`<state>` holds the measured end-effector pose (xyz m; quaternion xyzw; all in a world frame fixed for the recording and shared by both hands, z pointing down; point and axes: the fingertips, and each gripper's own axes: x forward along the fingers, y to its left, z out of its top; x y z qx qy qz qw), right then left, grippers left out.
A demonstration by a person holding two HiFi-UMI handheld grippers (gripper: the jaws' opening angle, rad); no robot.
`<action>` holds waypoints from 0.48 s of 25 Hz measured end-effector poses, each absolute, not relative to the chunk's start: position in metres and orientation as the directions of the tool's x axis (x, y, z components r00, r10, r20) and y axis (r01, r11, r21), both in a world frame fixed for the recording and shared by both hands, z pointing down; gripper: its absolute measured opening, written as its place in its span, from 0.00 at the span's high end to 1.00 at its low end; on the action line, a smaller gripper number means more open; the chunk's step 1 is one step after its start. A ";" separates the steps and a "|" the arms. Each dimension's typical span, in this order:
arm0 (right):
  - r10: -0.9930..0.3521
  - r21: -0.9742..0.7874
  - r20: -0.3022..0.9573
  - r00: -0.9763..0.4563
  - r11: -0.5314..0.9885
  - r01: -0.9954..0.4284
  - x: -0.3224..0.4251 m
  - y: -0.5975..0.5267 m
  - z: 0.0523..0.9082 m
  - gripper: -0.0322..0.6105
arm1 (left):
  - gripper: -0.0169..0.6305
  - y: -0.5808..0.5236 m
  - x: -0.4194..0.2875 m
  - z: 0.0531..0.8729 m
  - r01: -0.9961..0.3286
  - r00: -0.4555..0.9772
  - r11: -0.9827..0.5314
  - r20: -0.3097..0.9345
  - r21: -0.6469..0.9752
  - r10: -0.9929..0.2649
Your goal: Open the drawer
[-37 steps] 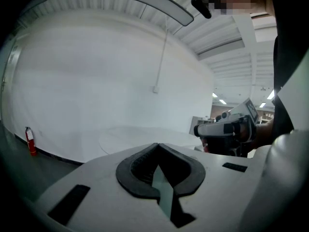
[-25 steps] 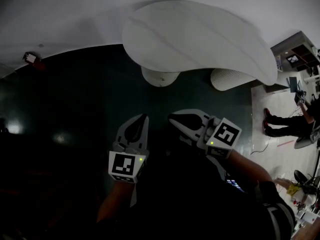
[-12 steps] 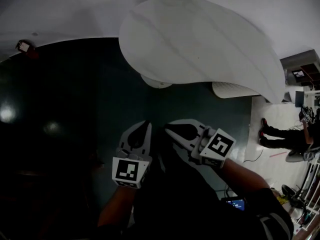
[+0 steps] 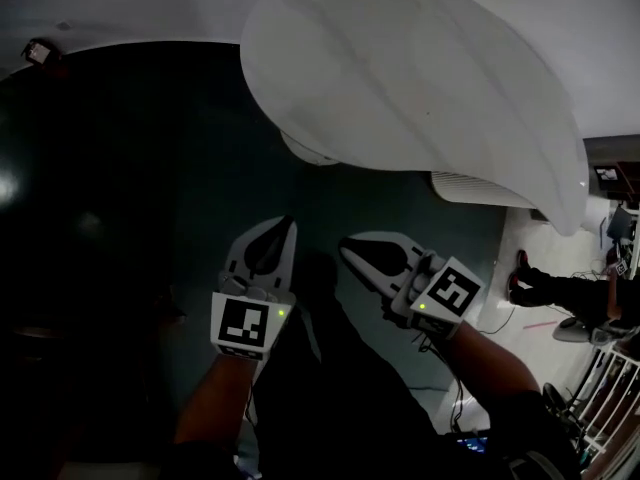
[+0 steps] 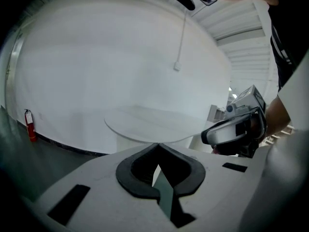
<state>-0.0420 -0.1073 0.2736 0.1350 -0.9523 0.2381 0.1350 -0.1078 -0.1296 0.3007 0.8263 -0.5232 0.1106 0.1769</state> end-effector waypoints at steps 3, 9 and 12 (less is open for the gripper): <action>-0.168 -0.412 0.357 -0.919 0.854 -0.316 -0.039 -0.113 0.309 0.92 | 0.96 -0.139 -0.108 0.316 -0.895 0.446 -0.424 0.343 0.142 -0.827; -0.167 -0.405 0.412 -0.896 0.847 -0.344 -0.045 -0.130 0.390 0.92 | 0.95 -0.154 -0.114 0.366 -0.862 0.485 -0.505 0.366 0.046 -0.794; -0.195 -0.393 0.418 -0.887 0.841 -0.371 -0.049 -0.136 0.422 0.92 | 0.95 -0.152 -0.114 0.394 -0.852 0.498 -0.522 0.366 0.038 -0.786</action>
